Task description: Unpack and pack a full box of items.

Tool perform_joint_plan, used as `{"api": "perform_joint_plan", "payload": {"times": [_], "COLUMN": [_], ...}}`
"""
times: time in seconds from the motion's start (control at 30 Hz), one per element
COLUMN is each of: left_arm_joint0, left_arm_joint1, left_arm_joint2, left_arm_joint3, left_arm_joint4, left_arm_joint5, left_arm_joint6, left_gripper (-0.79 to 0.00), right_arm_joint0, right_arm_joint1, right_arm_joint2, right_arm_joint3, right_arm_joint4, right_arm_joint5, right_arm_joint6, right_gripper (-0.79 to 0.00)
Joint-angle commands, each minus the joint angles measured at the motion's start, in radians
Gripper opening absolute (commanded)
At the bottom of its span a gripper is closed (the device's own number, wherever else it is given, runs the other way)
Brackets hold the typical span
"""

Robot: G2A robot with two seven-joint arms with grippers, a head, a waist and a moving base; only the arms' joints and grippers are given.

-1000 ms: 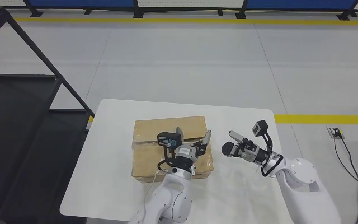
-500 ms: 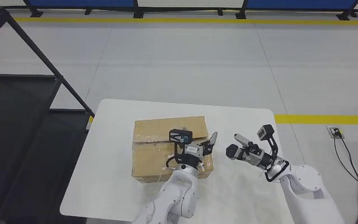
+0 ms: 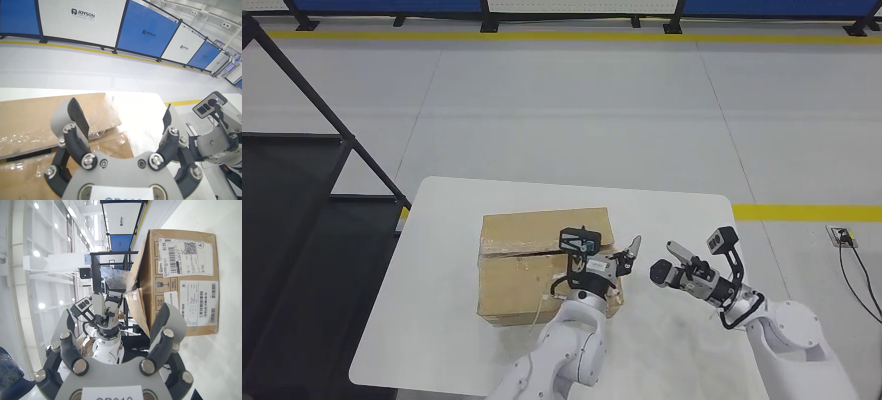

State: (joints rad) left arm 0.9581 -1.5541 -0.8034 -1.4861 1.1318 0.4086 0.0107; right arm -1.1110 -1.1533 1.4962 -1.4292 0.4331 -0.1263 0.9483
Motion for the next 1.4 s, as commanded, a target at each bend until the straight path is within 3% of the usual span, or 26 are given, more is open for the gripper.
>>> {"api": "perform_joint_plan", "payload": {"times": [0.0,0.2,0.4,0.6,0.77,0.87,1.03,1.2,1.37], "left_arm_joint0": [0.000,0.029,0.138,0.305,0.413,0.473,0.548,0.573,0.573], "left_arm_joint1": [-0.003,-0.008,0.016,0.057,0.084,0.097,0.115,0.126,0.132], "left_arm_joint2": [-0.001,-0.018,-0.111,-0.375,-0.683,-0.856,-1.023,-1.071,-1.076], "left_arm_joint3": [0.003,-0.046,-0.264,-0.543,-0.660,-0.652,-0.549,-0.449,-0.409], "left_arm_joint4": [0.003,0.001,0.003,-0.108,-0.354,-0.466,-0.602,-0.642,-0.669], "left_arm_joint5": [-0.005,-0.042,-0.126,-0.247,-0.364,-0.458,-0.645,-0.757,-0.780], "left_arm_joint6": [0.001,0.031,0.037,-0.064,-0.160,-0.177,-0.225,-0.239,-0.227], "left_gripper": [0.000,0.000,0.000,0.000,0.000,0.000,0.000,0.000,0.000], "right_arm_joint0": [0.001,0.018,0.043,0.113,0.172,0.221,0.375,0.528,0.643], "right_arm_joint1": [0.001,0.004,0.007,0.010,0.011,0.006,-0.018,-0.053,-0.081], "right_arm_joint2": [-0.002,-0.008,0.002,-0.027,-0.045,-0.085,-0.215,-0.346,-0.456], "right_arm_joint3": [0.002,0.015,0.009,0.005,0.013,0.038,0.154,0.295,0.408], "right_arm_joint4": [0.001,0.005,0.007,-0.036,-0.009,0.022,0.009,0.004,-0.041], "right_arm_joint5": [0.001,0.008,0.017,0.085,0.039,0.024,0.074,0.124,0.214], "right_arm_joint6": [0.001,0.002,-0.027,-0.032,0.040,0.099,0.099,0.090,0.137], "right_gripper": [0.000,0.000,0.000,0.000,0.000,0.000,0.000,0.000,0.000]}}
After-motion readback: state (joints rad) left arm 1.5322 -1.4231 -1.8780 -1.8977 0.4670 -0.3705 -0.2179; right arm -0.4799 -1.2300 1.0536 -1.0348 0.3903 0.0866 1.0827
